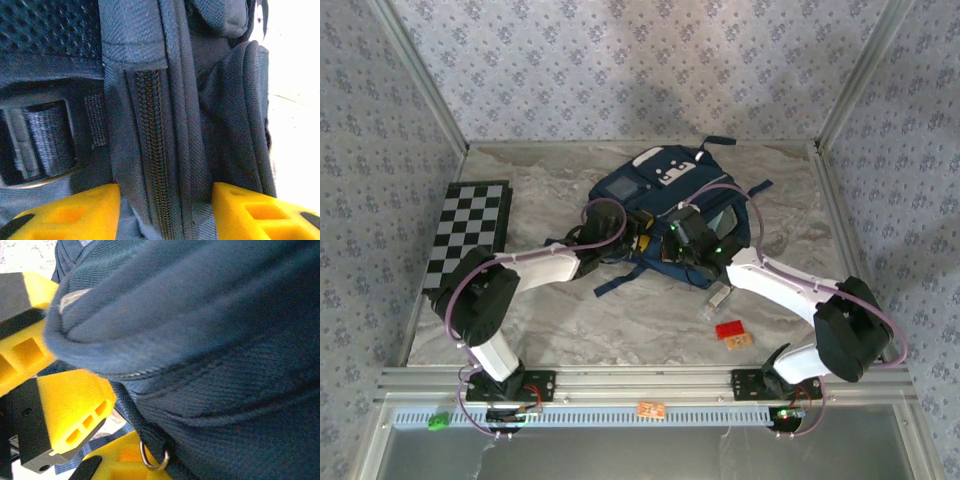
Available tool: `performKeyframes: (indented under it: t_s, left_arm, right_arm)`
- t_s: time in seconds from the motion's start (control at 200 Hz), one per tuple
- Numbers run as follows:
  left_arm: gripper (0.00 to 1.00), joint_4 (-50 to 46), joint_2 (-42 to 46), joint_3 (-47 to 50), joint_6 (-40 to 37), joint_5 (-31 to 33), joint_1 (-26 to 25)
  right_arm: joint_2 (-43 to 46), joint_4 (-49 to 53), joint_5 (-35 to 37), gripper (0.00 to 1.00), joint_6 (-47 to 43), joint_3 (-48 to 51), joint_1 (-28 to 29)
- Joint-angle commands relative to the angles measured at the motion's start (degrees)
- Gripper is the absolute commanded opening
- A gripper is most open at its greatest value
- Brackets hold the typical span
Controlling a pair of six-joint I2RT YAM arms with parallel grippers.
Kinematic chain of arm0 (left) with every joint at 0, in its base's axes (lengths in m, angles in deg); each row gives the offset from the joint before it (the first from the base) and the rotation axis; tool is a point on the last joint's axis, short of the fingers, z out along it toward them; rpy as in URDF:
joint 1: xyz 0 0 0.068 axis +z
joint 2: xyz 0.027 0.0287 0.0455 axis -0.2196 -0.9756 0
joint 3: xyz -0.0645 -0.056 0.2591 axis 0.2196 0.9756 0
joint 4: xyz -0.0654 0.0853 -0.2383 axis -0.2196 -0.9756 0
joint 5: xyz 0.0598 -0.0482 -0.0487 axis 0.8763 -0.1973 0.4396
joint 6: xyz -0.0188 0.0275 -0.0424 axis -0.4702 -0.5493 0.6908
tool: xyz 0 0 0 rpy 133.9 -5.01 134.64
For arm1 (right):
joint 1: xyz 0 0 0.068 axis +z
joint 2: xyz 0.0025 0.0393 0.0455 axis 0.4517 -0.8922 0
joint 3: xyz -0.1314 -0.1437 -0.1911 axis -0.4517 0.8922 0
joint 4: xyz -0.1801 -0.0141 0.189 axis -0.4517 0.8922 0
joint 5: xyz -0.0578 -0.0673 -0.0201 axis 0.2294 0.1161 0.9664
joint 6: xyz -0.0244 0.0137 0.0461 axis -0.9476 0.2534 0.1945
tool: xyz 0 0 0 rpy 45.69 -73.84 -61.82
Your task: Pack books, pencil case, and school supplies into a backpack
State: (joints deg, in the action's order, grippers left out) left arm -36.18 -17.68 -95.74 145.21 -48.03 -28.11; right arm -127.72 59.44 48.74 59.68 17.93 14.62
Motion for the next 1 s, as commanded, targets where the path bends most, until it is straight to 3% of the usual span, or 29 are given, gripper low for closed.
performKeyframes:
  t_s: [0.0,0.185,0.32,0.49,0.61,0.74,0.84,0.889,0.994]
  left_arm:
    - [0.39,5.6,-2.3,-2.0,3.4,4.8,-1.5]
    - [0.00,-2.5,-1.8,-3.3,1.2,12.9,-1.1]
    - [0.00,-10.8,1.3,-4.9,-7.2,11.8,4.9]
    - [0.00,-23.5,2.4,-12.1,-24.1,3.4,15.6]
    - [0.00,-22.7,-1.6,-17.3,-32.0,-7.9,21.5]
    - [0.00,-22.8,-9.1,-25.9,-40.9,-17.6,24.1]
    - [0.29,-18.1,-10.8,-26.1,-42.3,-27.9,26.3]
    - [0.42,-18.8,-8.1,-22.9,-42.5,-27.8,26.8]
    - [0.54,-20.4,0.2,-14.7,-39.3,-24.9,26.3]
  right_arm:
    - [-0.5,-1.7,-0.8,0.00,-0.2,0.2,-0.3]
    - [-0.2,3.0,1.9,0.00,-0.4,-1.3,-1.0]
    - [2.4,10.6,4.5,0.00,-0.9,-1.4,-0.5]
    - [7.1,21.4,4.6,0.00,-1.6,1.1,-3.0]
    - [6.8,23.6,4.0,0.00,-7.8,0.1,-3.1]
    - [0.1,17.6,-4.7,0.00,-11.3,-6.7,-0.3]
    - [-7.0,11.9,-13.2,0.00,-10.8,-12.8,2.2]
    - [-9.2,9.6,-14.7,0.00,-9.9,-14.3,2.5]
    - [-10.9,6.6,-13.8,0.00,-9.0,-13.9,2.9]
